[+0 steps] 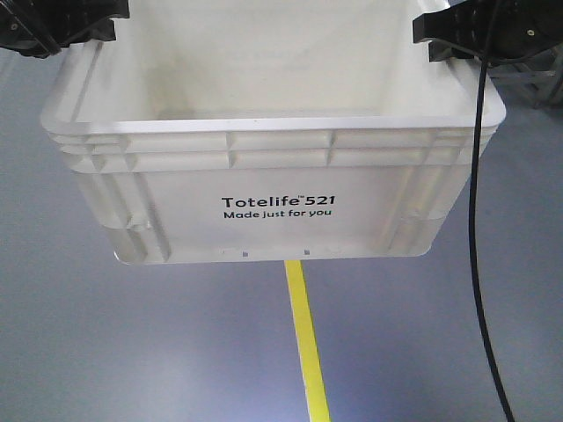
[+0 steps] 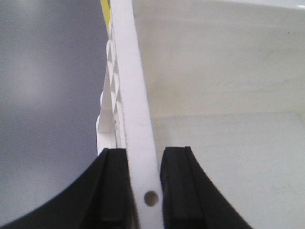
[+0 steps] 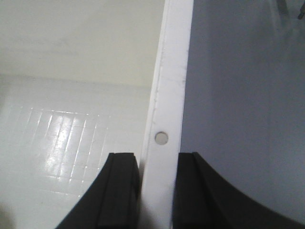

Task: Place moving items into box and shelve
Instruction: 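Keep both grippers clamped on the crate rims as the base turns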

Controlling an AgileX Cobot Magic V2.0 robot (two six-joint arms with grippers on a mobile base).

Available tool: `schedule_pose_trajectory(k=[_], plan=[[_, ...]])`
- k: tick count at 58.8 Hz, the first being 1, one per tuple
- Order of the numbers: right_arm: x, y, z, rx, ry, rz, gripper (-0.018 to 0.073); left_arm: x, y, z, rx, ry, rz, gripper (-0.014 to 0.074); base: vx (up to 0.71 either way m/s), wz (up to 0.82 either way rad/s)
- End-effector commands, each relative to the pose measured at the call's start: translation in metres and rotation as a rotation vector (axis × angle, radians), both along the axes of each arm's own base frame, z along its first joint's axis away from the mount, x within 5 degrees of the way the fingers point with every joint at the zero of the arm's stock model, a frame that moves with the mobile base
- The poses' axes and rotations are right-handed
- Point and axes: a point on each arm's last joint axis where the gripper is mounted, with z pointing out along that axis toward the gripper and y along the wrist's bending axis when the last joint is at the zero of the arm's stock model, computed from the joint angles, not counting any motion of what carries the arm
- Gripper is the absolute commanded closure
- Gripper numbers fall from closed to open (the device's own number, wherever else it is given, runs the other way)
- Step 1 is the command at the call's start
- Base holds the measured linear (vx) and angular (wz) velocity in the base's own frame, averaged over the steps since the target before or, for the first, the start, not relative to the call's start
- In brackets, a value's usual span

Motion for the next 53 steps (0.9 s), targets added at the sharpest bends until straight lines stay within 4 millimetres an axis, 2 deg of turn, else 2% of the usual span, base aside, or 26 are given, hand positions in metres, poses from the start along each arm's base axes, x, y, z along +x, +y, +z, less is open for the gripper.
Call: schedule_pose_trajectory(k=[1, 53], plan=[[-0.0078, 0.0033, 0.0450, 0.089, -0.239, 0.013, 0.0572, -0.0119, -0.0042, 0.0491, -0.104, -0.244, -0.011, 0.0610, 0.44, -0.37], [-0.0078, 0.0033, 0.0450, 0.089, -0.239, 0.013, 0.0572, -0.0117, -0.0038, 0.0490, -0.094, -0.246, -0.011, 0.0610, 0.43, -0.36]])
